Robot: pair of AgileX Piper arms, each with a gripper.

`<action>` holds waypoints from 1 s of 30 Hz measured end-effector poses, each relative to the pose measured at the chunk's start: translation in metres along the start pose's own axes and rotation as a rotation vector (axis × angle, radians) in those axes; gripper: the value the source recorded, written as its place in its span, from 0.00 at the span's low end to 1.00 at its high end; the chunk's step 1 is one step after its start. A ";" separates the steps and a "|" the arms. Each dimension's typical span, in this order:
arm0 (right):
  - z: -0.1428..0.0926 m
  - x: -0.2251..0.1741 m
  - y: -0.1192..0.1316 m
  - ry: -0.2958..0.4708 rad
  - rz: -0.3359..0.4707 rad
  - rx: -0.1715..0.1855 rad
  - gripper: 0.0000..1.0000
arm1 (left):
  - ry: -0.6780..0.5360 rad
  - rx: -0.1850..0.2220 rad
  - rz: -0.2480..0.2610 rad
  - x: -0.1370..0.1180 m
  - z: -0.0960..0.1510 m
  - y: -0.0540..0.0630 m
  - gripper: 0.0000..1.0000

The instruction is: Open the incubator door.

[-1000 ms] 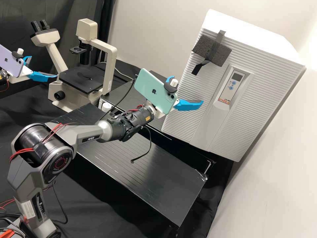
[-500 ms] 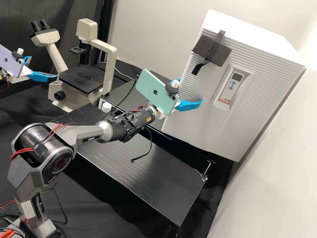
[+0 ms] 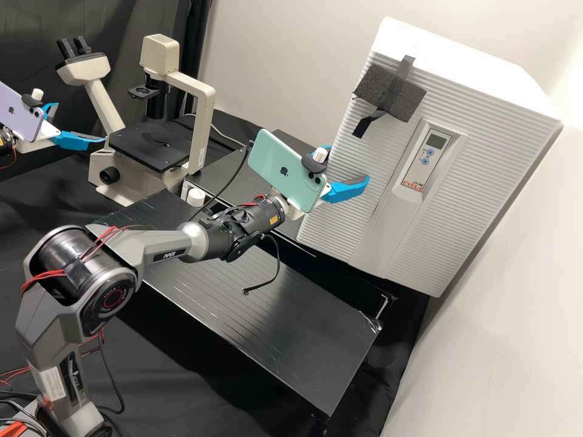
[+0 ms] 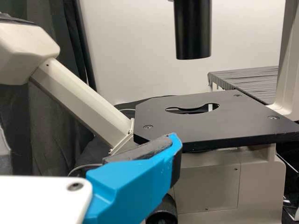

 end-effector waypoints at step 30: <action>0.010 -0.016 0.014 0.000 -0.003 -0.067 0.00 | 0.000 0.000 0.000 0.000 0.000 0.000 1.00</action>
